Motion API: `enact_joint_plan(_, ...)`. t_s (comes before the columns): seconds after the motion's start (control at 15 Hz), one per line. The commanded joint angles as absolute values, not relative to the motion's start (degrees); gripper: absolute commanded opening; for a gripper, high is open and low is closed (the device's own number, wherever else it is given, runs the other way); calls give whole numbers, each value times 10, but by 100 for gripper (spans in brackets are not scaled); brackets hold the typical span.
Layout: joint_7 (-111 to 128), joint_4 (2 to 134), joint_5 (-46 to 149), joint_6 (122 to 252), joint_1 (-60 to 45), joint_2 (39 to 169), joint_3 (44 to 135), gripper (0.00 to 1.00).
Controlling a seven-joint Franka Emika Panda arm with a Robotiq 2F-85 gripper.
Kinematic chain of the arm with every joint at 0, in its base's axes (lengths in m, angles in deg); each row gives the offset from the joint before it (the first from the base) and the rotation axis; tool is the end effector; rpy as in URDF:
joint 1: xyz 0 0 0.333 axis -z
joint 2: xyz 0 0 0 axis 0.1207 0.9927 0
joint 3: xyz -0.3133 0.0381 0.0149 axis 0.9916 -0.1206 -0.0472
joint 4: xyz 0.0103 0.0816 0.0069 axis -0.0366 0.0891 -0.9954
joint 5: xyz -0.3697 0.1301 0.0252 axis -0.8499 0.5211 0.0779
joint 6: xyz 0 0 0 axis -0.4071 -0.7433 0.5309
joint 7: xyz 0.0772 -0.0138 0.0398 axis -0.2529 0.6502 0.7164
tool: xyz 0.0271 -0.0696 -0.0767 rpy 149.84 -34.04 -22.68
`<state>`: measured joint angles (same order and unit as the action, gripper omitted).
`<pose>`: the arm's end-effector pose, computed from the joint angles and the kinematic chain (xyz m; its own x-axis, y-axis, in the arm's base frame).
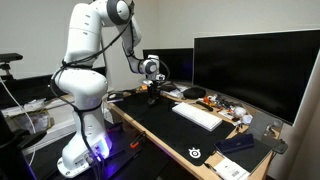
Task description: Move the mouse to the left on the desk
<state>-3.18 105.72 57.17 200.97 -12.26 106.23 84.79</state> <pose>0.5318 0.0526 0.2091 0.9757 -0.2182 -0.0197 -0.2186 -0.9756 -0.0208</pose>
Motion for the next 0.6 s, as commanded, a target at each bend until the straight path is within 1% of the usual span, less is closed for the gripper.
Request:
enact_joint_plan(0.0, -64, 1045, 542, 2022, -135, 1082, 872, 47)
enact_joint_plan(0.53, -53, 1029, 548, 1999, -131, 1098, 873, 47)
